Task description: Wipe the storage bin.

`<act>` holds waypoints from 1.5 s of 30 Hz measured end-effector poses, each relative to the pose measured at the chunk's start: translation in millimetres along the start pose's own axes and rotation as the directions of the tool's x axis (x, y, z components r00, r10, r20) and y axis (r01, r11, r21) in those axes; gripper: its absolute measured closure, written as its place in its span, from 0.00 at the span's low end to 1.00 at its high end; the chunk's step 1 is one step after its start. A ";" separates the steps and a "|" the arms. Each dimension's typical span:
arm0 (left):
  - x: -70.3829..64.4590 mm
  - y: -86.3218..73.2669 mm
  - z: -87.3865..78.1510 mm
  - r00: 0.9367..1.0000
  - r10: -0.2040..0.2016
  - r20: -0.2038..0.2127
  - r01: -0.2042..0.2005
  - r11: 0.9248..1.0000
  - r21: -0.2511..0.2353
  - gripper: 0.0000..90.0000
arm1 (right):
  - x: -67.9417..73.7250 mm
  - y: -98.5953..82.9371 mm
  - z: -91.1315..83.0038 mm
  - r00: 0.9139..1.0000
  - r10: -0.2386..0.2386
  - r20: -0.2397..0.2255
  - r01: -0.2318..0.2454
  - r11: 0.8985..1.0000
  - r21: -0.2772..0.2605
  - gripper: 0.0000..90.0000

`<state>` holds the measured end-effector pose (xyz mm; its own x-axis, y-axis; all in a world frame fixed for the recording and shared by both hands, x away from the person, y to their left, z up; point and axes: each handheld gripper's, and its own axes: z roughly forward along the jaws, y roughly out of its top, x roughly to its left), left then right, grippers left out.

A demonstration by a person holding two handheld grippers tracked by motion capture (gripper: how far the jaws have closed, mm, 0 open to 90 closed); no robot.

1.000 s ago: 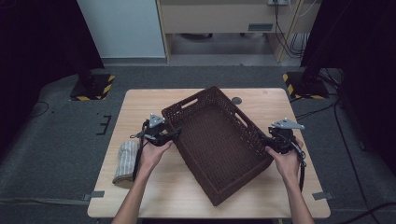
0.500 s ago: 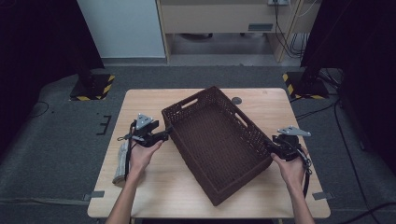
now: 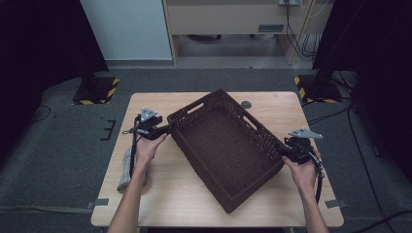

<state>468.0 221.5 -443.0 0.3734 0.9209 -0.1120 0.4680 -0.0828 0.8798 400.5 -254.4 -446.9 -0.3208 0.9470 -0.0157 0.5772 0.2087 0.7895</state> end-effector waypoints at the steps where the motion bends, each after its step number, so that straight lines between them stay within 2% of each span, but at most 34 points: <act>1: 0.9 0.6 3.6 1.000 0.001 0.001 -0.001 1.000 0.002 0.42 | 0.0 -0.6 -0.1 1.000 -0.005 0.003 0.005 1.000 -0.011 0.63; 5: 2.6 0.0 18.3 1.000 0.014 0.017 -0.014 1.000 0.007 0.47 | -1.5 -1.5 -3.4 1.000 -0.001 -0.009 0.001 1.000 -0.030 0.60; 6: 3.5 -1.1 20.8 1.000 0.007 0.024 -0.008 1.000 0.007 0.49 | -1.7 -1.3 -5.0 1.000 0.007 -0.014 -0.007 0.999 -0.040 0.59; 8: 6.5 -2.3 23.6 0.998 -0.033 0.046 0.033 0.999 0.006 0.53 | -1.9 -1.2 -7.9 1.000 0.007 -0.018 -0.008 0.999 -0.047 0.56; 10: 6.4 -2.3 22.9 0.998 -0.032 0.046 0.032 0.999 0.008 0.53 | -1.6 -0.5 -12.0 1.000 0.006 -0.023 -0.008 0.998 -0.063 0.55; 13: 3.1 -1.4 17.6 1.000 -0.011 0.028 0.010 0.999 0.031 0.54 | -1.3 1.4 -16.6 1.000 0.003 -0.027 -0.006 0.997 -0.081 0.52; 18: -2.4 -7.5 3.0 1.000 -0.009 0.003 0.009 0.999 0.039 0.54 | 3.0 4.4 -22.0 0.999 -0.013 -0.032 0.009 0.995 -0.100 0.47; 26: -8.8 -24.3 -29.3 0.999 -0.036 0.003 0.036 0.999 0.028 0.52 | 13.8 6.0 -26.6 0.998 -0.040 -0.041 0.035 0.994 -0.106 0.42; 28: -7.9 -25.2 -32.6 0.999 -0.041 0.017 0.041 0.999 0.031 0.52 | 14.9 6.0 -28.7 0.998 -0.042 -0.042 0.037 0.993 -0.109 0.41; 30: -7.0 -22.9 -33.5 0.999 -0.025 0.021 0.024 0.999 0.031 0.51 | 14.2 5.4 -31.4 0.999 -0.038 -0.034 0.034 0.993 -0.116 0.41; 31: -6.6 -20.9 -33.2 1.000 -0.018 0.013 0.017 1.000 0.022 0.53 | 13.8 4.5 -33.4 0.999 -0.031 -0.033 0.027 0.993 -0.116 0.41; 34: -4.8 -15.4 -27.9 0.999 -0.023 0.024 0.023 1.000 0.010 0.55 | 14.1 1.3 -36.6 1.000 -0.019 -0.024 0.016 0.994 -0.109 0.41; 37: -2.3 -15.1 -19.4 1.000 0.011 0.011 -0.011 0.999 0.051 0.61 | 15.5 -3.0 -36.5 1.000 -0.008 -0.022 0.006 0.996 -0.088 0.40; 38: -1.3 -16.1 -18.3 1.000 0.004 0.013 -0.005 0.998 0.062 0.65 | 15.8 -4.1 -35.7 1.000 -0.006 -0.024 0.004 0.997 -0.078 0.40; 39: -0.9 -17.8 -18.6 1.000 -0.006 0.020 0.005 0.999 0.052 0.68 | 15.7 -5.0 -34.7 1.000 -0.011 -0.017 0.010 0.997 -0.072 0.41; 41: -1.3 -20.6 -21.9 1.000 -0.011 0.021 0.011 0.999 0.036 0.69 | 15.4 -6.1 -32.7 1.000 -0.023 -0.001 0.023 0.998 -0.063 0.41; 45: -4.0 -26.5 -34.3 0.999 -0.015 0.029 0.014 0.999 0.038 0.71 | 13.7 -6.6 -26.1 1.000 -0.010 0.005 0.011 0.999 -0.051 0.41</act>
<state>426.6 233.1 -450.0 0.3893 0.9106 -0.1388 0.5031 -0.0840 0.8601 372.8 -249.2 -436.3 -0.3230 0.9460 -0.0270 0.5348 0.2060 0.8195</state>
